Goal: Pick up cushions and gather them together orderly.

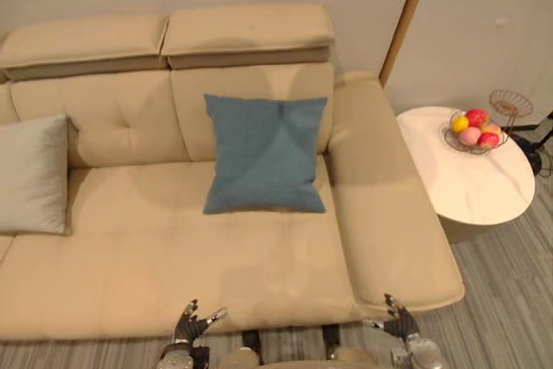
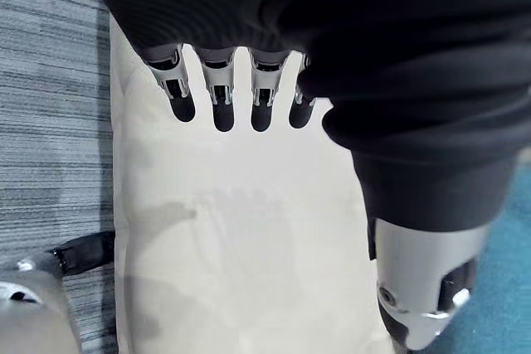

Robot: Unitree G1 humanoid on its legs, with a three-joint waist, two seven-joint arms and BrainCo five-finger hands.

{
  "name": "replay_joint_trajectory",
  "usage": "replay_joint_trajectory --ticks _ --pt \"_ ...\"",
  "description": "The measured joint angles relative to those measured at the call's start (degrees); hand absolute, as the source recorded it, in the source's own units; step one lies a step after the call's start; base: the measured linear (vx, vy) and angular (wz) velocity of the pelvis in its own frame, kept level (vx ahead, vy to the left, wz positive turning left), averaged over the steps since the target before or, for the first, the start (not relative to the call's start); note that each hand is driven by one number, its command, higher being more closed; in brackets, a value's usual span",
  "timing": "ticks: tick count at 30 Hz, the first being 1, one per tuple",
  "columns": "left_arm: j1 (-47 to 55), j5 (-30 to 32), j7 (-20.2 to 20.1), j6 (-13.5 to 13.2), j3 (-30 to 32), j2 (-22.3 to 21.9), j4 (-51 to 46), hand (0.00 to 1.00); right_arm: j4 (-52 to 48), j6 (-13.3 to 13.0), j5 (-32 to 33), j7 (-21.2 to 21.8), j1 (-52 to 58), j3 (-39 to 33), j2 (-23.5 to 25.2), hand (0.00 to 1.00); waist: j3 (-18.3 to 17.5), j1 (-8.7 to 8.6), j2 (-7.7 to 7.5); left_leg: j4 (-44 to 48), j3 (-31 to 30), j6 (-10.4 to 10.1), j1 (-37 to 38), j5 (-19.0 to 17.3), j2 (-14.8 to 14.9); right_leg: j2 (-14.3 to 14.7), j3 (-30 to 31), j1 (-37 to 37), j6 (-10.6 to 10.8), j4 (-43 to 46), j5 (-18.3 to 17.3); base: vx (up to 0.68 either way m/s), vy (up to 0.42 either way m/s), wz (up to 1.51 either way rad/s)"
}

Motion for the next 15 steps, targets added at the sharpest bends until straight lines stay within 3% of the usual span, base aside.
replay_joint_trajectory --ticks 3,5,7,8,9,10,11,13,14,15 --pt "0.35 -0.03 -0.57 0.00 0.00 0.95 0.26 0.00 0.01 0.66 -1.31 -0.01 -0.20 -0.03 -0.42 0.00 0.35 -0.65 -0.53 0.92 1.82 0.29 0.00 -0.57 -0.08 -0.06 1.45 -1.60 0.39 2.42 -0.27 0.00 0.023 -0.30" --pt "-0.28 -0.08 -0.92 0.04 0.00 1.41 -0.06 0.00 0.37 0.84 -1.40 -0.10 -0.59 0.01 -0.35 0.00 0.55 -1.01 -1.12 4.85 2.51 1.66 -2.34 -1.36 0.16 -0.17 1.76 -4.52 0.74 7.51 -0.90 -0.02 0.019 -0.22" --pt "-0.59 -0.14 -0.95 0.03 0.04 0.93 -2.34 0.00 0.50 0.91 -1.35 -0.22 -0.92 0.14 -0.48 0.00 0.72 -0.68 -0.73 7.44 3.77 3.47 -4.88 -2.04 1.68 -0.49 2.66 -5.37 3.36 7.70 -0.38 -0.05 0.012 -0.15" --pt "-1.50 -0.23 -0.87 -0.05 0.28 0.72 -3.80 0.00 0.63 1.15 -1.27 -0.18 -2.01 0.24 -0.10 0.00 1.44 -1.08 0.04 9.37 3.19 3.57 -6.14 -2.24 2.76 -0.33 0.26 -9.97 1.44 27.56 -10.61 -0.05 -0.037 0.21" --pt "-1.75 -0.39 -0.68 -0.11 0.13 0.64 -4.89 0.00 0.90 1.18 -1.23 -0.26 -1.70 0.18 0.73 0.00 1.62 -1.11 -0.38 10.61 2.05 3.59 -5.97 -2.21 2.54 -1.24 -0.49 -10.73 3.11 40.28 -15.94 -0.03 -0.072 0.36" --pt "-1.77 -0.74 -0.57 -0.09 0.08 0.76 -5.14 0.00 1.09 1.17 -1.24 -0.24 -1.59 0.22 1.23 0.00 1.73 -1.04 -0.53 11.22 1.56 3.59 -6.08 -2.21 2.34 -1.63 -0.29 -10.00 4.11 44.02 -17.40 -0.05 -0.121 0.51" --pt "-1.73 -1.25 0.24 -0.03 -0.08 0.73 -5.36 0.00 2.04 1.16 -1.16 -0.25 -1.67 0.40 2.02 0.00 1.32 -0.84 -2.03 13.11 0.39 3.56 -7.51 -2.19 1.80 -2.35 -0.09 -6.97 5.97 46.39 -20.00 -0.11 -0.176 0.44" --pt "-2.38 -1.43 0.73 0.02 -0.04 0.48 -5.98 0.00 1.82 1.15 -0.84 -0.62 -3.10 0.46 2.23 0.00 1.66 -0.42 -3.23 16.17 -0.69 2.86 -11.04 -1.69 2.25 -1.86 -0.56 -4.32 3.90 40.25 -24.87 -0.21 -0.221 0.30" --pt "-3.67 -1.44 0.82 0.06 -0.14 -0.38 -6.55 0.00 -0.05 0.97 0.63 -1.40 -3.81 -0.04 2.16 0.00 2.14 0.59 -2.85 17.89 -1.47 1.56 -14.58 -0.58 3.76 -0.71 -2.40 -4.47 -0.13 35.12 -27.10 -0.28 -0.186 0.21" --pt "-4.34 -1.65 1.07 0.12 -0.80 -1.77 -6.45 0.00 -0.44 0.77 1.31 -1.77 -4.85 0.00 1.30 0.00 3.89 0.68 -0.04 18.05 -3.40 0.73 -16.31 1.15 5.66 1.98 -3.86 -4.29 -2.55 33.51 -25.37 -0.40 -0.206 0.24"
